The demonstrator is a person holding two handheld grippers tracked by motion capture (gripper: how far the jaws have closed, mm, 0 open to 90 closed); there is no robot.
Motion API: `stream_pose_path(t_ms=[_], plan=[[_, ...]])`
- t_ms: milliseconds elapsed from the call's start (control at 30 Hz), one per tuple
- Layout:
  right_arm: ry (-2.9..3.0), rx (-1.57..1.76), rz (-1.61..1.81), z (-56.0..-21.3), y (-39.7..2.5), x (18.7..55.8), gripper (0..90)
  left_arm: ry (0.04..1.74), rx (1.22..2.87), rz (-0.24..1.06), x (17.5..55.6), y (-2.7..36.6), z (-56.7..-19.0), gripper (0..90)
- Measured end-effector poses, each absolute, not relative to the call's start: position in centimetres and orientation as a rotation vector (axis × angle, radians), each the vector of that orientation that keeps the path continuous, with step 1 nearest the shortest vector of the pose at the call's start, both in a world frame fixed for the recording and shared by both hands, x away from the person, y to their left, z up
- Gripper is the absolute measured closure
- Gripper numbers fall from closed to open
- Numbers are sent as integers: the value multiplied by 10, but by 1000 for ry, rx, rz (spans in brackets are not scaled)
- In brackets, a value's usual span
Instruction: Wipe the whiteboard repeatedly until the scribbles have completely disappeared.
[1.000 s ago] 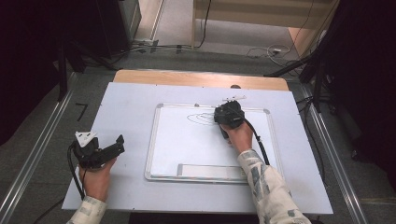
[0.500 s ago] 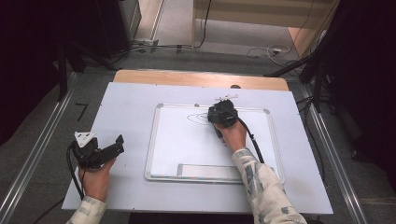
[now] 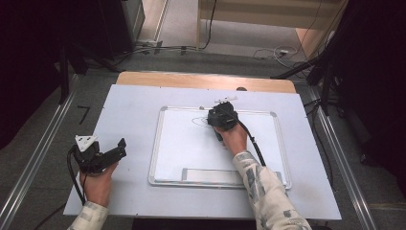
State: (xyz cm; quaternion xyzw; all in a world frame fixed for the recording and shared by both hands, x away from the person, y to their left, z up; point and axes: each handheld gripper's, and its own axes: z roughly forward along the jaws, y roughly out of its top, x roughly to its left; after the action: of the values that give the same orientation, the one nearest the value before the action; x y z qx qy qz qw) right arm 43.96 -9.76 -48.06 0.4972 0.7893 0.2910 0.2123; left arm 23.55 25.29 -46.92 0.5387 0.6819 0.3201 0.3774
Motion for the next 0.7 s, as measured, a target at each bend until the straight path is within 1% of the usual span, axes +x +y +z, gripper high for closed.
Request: stream_pose_path(t_ms=[700], plan=[[2238, 1327, 828, -481, -69, 437, 384, 1751, 1372, 811, 233, 255, -469, 40]])
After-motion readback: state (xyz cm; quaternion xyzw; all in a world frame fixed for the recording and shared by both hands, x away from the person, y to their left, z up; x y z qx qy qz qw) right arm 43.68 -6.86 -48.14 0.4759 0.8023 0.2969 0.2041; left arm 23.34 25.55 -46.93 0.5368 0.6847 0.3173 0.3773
